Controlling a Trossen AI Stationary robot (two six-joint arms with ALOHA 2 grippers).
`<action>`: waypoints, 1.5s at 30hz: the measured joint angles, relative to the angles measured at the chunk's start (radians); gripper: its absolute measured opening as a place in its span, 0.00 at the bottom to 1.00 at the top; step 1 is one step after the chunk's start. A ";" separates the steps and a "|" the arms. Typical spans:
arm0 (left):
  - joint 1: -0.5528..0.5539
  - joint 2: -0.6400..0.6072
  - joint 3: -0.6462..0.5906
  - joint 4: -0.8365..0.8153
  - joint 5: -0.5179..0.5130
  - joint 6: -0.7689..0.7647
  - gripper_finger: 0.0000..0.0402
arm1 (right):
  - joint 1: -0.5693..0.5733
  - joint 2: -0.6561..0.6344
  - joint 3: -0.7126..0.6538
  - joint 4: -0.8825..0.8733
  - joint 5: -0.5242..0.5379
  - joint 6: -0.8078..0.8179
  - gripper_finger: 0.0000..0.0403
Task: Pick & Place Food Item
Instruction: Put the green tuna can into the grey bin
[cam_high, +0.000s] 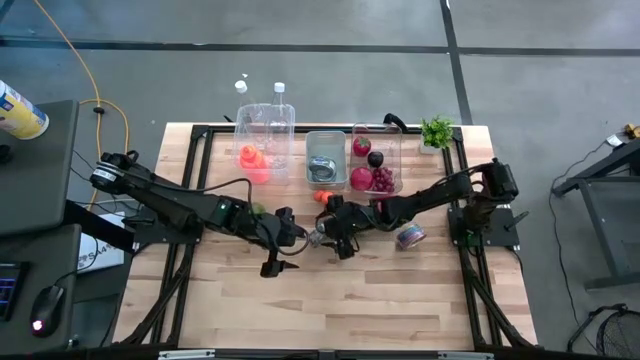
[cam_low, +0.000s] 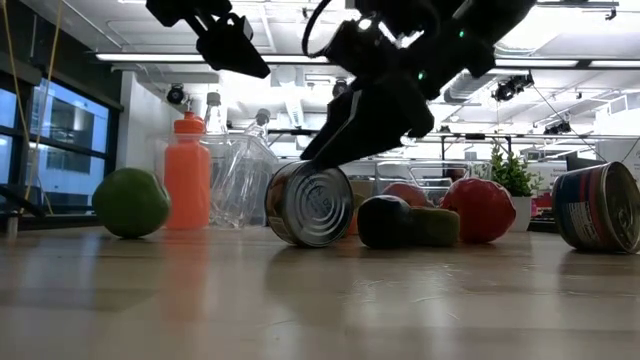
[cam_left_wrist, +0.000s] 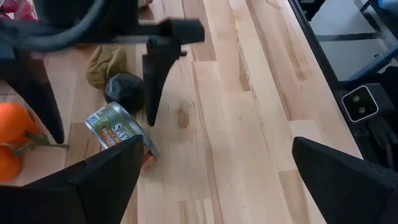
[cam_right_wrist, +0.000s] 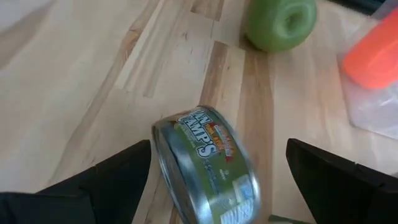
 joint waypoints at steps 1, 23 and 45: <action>0.000 0.000 0.000 0.000 0.000 0.000 1.00 | 0.000 0.013 0.001 0.007 -0.005 -0.003 0.90; 0.000 0.000 0.000 -0.004 0.000 0.000 1.00 | 0.005 0.079 0.003 0.026 -0.022 0.001 0.32; 0.000 0.000 0.000 -0.016 0.000 -0.002 1.00 | -0.073 -0.251 0.151 -0.365 0.342 0.003 0.32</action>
